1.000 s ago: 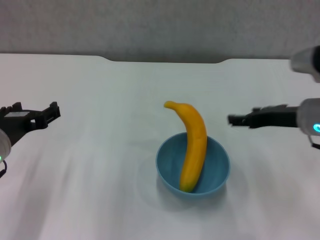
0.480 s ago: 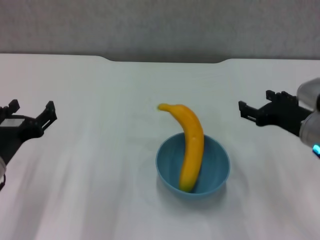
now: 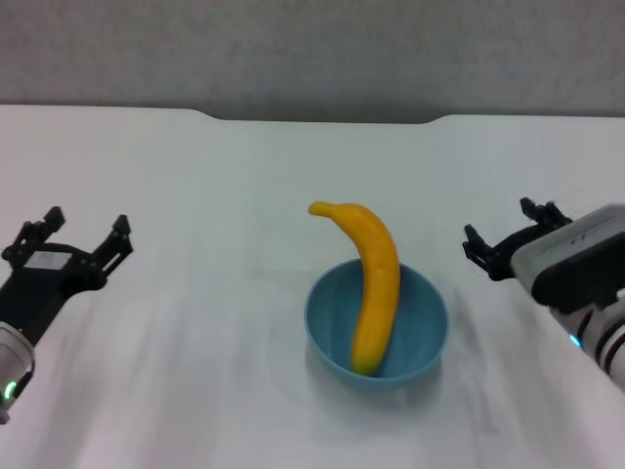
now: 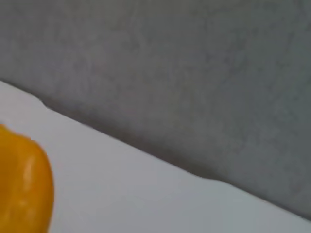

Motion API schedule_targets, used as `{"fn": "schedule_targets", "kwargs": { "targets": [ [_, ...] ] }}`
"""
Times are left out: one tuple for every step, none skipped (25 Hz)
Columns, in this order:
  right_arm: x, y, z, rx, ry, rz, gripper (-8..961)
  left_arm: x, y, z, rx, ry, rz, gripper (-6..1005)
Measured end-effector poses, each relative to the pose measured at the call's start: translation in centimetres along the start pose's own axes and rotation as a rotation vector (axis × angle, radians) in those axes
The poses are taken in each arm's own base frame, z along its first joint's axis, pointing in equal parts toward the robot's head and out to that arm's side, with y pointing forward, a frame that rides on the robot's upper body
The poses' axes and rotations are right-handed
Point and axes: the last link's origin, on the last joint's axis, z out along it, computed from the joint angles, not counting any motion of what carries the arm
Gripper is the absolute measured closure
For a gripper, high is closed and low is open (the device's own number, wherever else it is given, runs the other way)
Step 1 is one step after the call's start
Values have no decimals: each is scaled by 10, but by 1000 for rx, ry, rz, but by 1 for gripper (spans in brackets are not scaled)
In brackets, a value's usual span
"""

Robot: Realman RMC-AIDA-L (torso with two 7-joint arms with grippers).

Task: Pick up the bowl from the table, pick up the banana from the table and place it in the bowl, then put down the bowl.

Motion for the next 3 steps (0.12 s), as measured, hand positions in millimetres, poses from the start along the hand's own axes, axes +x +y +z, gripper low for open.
{"fn": "schedule_targets", "kwargs": {
  "targets": [
    [2, 2, 0, 5, -10, -9, 134, -2, 2, 0, -16, 11, 4, 102],
    [4, 5, -1, 14, -33, -22, 134, -4, 3, -1, -25, 20, 6, 102],
    [7, 7, -6, 45, -100, -49, 134, -6, 3, -2, -33, 27, 10, 102]
  ]
}}
